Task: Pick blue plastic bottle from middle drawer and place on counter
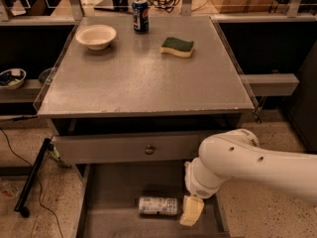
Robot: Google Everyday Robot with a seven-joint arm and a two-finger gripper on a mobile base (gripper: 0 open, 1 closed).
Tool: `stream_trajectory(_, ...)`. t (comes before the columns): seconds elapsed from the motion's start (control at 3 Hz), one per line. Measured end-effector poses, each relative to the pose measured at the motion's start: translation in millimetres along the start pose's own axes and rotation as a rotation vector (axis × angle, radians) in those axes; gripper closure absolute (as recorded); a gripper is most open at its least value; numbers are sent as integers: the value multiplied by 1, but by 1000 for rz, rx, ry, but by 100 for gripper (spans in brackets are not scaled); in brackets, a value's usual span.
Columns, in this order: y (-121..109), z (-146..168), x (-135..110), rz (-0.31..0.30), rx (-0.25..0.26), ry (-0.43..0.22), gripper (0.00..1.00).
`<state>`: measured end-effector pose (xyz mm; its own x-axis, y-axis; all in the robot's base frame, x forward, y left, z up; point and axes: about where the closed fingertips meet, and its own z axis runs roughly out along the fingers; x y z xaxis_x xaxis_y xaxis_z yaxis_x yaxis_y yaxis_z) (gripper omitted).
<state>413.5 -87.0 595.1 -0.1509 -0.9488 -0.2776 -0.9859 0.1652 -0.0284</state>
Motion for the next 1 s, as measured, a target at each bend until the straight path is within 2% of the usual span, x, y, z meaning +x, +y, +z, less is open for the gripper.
stream_trajectory(0.33, 0, 0, 0, 0, 0, 0, 0)
stream_trajectory(1.0, -24, 74, -6, 47, -19, 19, 0)
